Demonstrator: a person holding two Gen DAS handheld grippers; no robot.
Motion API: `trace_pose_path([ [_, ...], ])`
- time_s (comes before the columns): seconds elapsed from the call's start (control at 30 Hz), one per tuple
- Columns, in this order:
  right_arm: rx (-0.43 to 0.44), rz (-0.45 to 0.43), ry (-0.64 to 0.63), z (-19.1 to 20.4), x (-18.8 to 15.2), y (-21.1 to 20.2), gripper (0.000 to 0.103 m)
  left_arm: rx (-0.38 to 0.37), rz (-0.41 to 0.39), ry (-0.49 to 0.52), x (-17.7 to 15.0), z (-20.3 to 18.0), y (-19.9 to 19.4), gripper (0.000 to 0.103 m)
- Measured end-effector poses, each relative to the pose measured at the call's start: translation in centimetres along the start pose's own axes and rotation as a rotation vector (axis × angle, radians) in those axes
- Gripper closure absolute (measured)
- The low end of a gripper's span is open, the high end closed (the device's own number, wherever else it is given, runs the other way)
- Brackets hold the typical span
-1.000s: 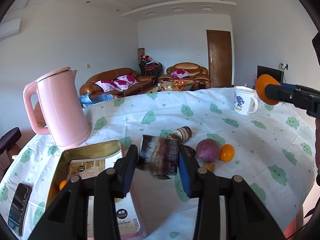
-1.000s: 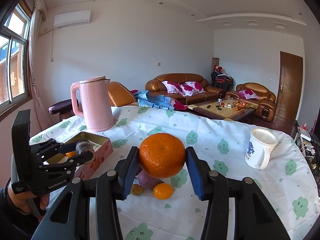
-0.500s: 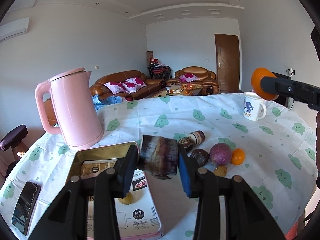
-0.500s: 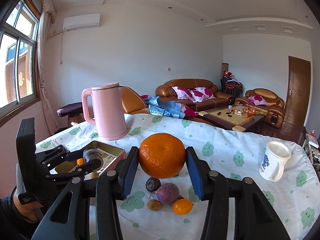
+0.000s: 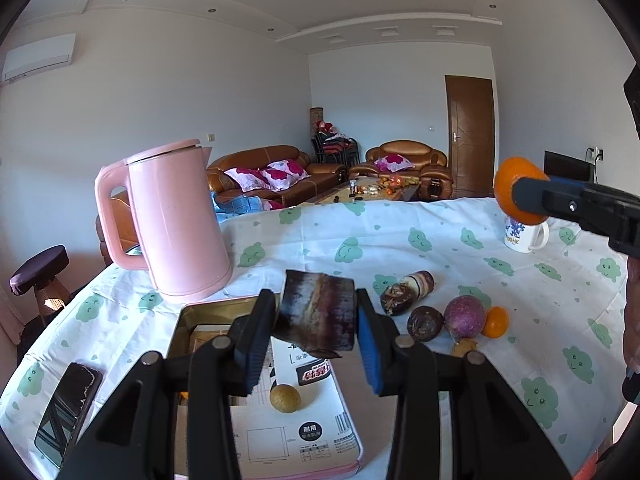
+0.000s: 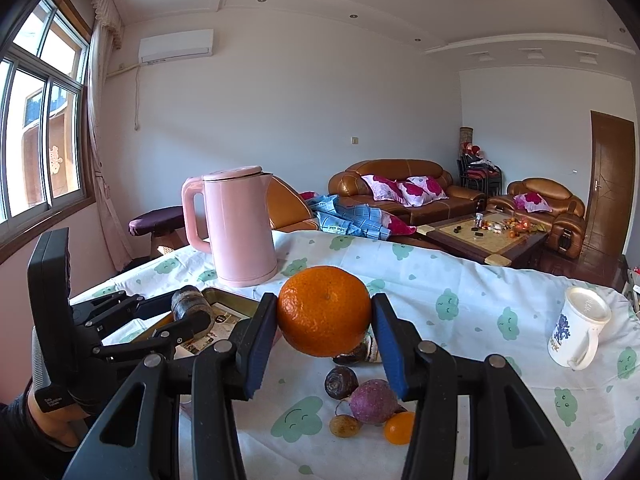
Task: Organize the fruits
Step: 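Carry the taro slice with the left tool while the right carries the orange to the tin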
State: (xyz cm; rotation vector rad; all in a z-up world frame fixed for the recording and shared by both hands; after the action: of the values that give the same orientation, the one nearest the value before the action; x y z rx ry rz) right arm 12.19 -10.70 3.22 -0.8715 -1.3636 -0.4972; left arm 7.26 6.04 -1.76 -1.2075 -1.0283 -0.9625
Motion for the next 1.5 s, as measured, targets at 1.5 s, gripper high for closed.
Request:
trace_pose_path([
  [1.5, 0.154, 0.063, -0.051, 7.2, -2.7, 5.7, 0.054, 0.114, 0.037, -0.007, -1.8, 4.8, 0.1, 0.062],
])
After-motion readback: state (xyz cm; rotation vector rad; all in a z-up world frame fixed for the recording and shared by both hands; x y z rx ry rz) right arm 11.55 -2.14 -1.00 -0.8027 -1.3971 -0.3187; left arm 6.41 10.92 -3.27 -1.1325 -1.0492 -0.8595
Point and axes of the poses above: each gripper's, at about its wrist camera, not at the fingertips, and y roughly the way its jaws point, z to its left, x to its top, the point moved 3 cm from there along y, roughly the way its jaws point, and after that the axes turned 8 degrees about -z, right-handed, at the moved point
